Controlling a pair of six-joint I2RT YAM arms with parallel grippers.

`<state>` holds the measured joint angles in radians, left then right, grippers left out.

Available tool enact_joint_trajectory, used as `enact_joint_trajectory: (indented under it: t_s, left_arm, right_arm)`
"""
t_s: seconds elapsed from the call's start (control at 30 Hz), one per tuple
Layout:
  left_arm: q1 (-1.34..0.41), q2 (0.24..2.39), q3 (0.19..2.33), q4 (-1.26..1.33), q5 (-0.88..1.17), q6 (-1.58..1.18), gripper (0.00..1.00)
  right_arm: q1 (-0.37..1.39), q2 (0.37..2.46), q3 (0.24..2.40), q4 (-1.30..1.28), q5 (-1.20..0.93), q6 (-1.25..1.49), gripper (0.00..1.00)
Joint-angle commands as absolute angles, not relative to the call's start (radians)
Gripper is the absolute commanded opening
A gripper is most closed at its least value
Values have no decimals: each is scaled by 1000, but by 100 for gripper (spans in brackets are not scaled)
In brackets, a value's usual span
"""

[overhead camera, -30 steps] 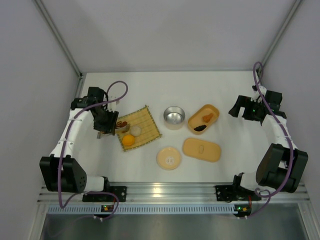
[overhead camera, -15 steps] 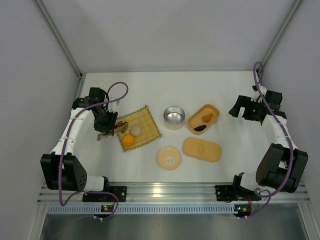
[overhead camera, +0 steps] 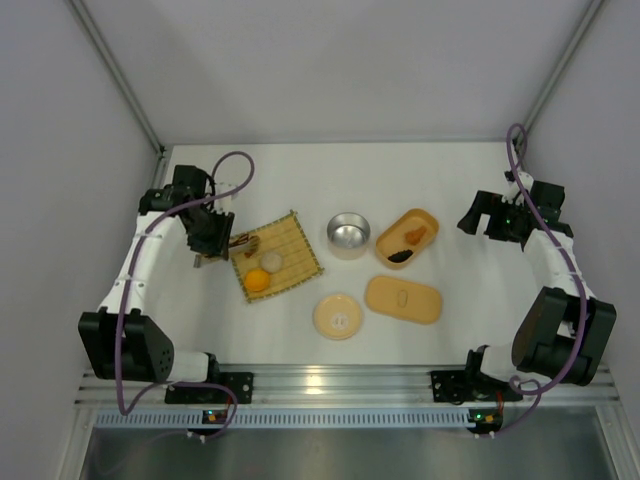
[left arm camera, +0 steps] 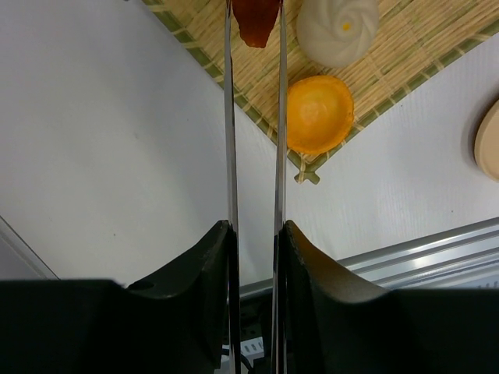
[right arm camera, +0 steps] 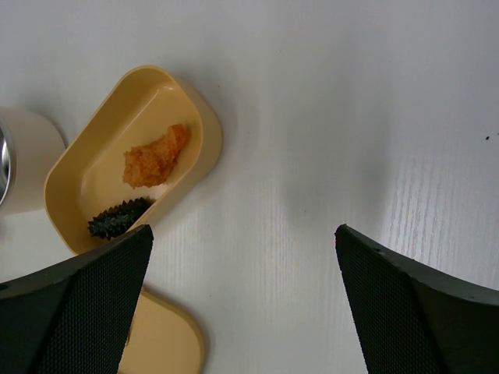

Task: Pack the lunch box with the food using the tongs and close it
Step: Pick up the fake food from the plate, then place the fake food in the packing box.

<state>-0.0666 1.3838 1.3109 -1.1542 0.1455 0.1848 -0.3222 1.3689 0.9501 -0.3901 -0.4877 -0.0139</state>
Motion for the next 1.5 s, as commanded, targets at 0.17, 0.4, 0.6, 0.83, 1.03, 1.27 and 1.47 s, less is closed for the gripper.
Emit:
enact_joint_trajectory:
  t_s: [0.17, 0.4, 0.6, 0.83, 1.03, 1.27, 1.47]
  left_arm:
    - [-83, 1359, 1417, -1151, 207, 192, 25]
    - [-325, 1345, 1460, -1095, 118, 178, 24]
    - [-422, 1374, 1563, -1091, 178, 207, 24]
    - [-547, 1454, 1707, -1075, 242, 233, 24]
    - [-675, 1598, 1830, -1045, 209, 204, 24]
    - [-785, 1784, 1997, -1049, 158, 167, 24]
    - [-804, 1887, 2026, -1043, 163, 144, 24]
  right_arm:
    - [-336, 1341, 996, -374, -499, -8, 99]
    - [-336, 1339, 996, -376, -497, -8, 99]
    - [-336, 1336, 996, -380, -491, -9, 99]
    - [-336, 1344, 997, -379, -485, -9, 99]
    - [-336, 1348, 999, -380, -479, -11, 100]
    - [-336, 1350, 1000, -385, -468, -15, 99]
    - [-336, 1355, 1002, -387, -460, -15, 99]
